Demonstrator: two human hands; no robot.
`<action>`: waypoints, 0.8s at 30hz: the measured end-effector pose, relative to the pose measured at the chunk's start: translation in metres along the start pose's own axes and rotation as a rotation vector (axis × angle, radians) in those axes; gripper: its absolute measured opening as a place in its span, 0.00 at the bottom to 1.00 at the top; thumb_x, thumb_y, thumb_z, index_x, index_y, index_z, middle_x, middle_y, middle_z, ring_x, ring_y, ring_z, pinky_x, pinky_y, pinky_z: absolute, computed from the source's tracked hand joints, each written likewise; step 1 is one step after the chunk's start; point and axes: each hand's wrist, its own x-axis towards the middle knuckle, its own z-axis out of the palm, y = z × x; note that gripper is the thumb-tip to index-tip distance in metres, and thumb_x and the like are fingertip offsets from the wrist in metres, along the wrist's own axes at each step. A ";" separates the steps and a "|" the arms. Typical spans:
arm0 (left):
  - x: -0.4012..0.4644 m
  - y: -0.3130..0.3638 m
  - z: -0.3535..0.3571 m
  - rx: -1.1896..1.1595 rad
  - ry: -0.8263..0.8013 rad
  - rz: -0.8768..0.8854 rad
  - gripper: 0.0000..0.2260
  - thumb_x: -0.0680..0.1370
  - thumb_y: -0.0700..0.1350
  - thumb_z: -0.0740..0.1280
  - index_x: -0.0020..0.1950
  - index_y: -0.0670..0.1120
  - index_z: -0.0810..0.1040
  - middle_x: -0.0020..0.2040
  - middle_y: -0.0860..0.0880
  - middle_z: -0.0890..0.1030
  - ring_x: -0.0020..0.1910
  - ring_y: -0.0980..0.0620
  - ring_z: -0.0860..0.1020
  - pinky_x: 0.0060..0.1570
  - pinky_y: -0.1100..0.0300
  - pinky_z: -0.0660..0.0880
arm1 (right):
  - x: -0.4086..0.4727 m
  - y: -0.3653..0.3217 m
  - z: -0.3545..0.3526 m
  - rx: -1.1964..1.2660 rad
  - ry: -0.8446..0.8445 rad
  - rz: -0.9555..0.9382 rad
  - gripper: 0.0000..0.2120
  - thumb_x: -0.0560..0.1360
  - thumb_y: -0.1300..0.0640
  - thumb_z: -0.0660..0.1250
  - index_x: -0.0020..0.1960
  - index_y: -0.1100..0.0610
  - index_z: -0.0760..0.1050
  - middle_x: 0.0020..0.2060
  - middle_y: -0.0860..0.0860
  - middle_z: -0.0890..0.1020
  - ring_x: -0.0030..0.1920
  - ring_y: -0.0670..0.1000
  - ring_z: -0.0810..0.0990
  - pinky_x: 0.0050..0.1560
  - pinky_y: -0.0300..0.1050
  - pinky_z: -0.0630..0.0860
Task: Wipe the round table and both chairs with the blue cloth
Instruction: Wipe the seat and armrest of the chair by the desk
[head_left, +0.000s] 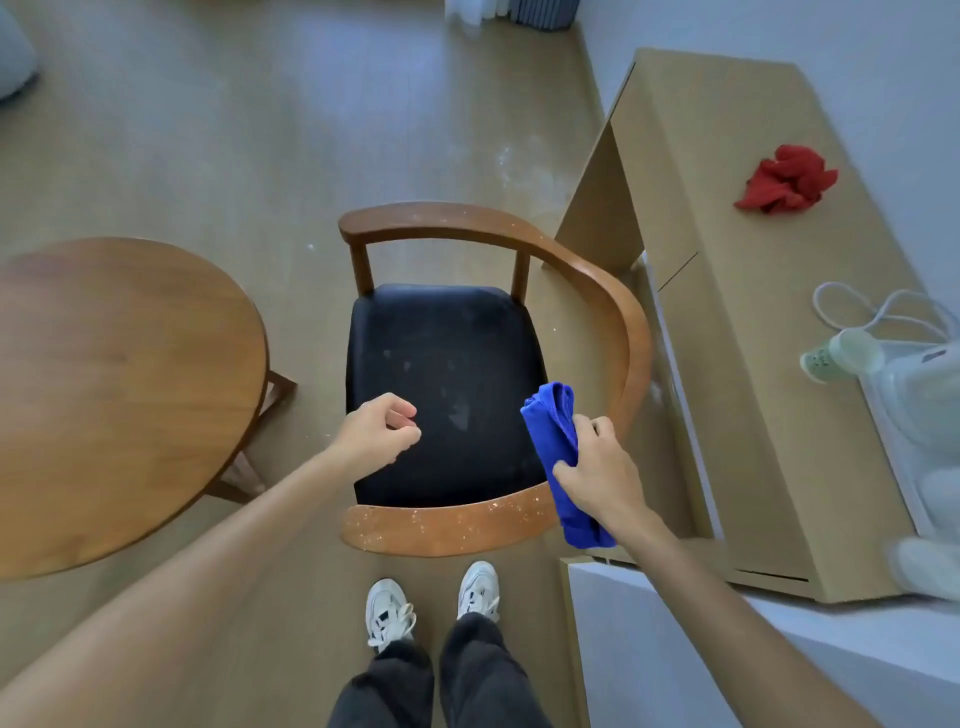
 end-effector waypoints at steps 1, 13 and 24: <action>0.000 -0.010 0.009 0.009 -0.001 -0.014 0.08 0.78 0.43 0.66 0.56 0.50 0.74 0.45 0.57 0.78 0.47 0.52 0.79 0.51 0.54 0.80 | -0.004 0.001 0.019 -0.067 0.030 0.009 0.18 0.73 0.58 0.65 0.62 0.57 0.67 0.54 0.52 0.70 0.45 0.53 0.76 0.37 0.45 0.74; -0.010 -0.023 0.154 0.372 0.240 0.356 0.15 0.73 0.46 0.57 0.52 0.42 0.79 0.52 0.45 0.78 0.49 0.42 0.77 0.42 0.51 0.78 | -0.028 0.024 0.093 0.051 -0.242 -0.044 0.22 0.76 0.60 0.57 0.71 0.56 0.68 0.71 0.47 0.68 0.69 0.49 0.65 0.66 0.43 0.65; 0.019 0.016 0.264 0.560 0.191 -0.085 0.25 0.71 0.52 0.60 0.64 0.40 0.73 0.62 0.36 0.75 0.66 0.29 0.68 0.60 0.34 0.68 | 0.105 0.148 0.064 -0.161 0.380 -0.459 0.12 0.76 0.61 0.59 0.52 0.61 0.80 0.58 0.57 0.80 0.64 0.58 0.75 0.70 0.56 0.65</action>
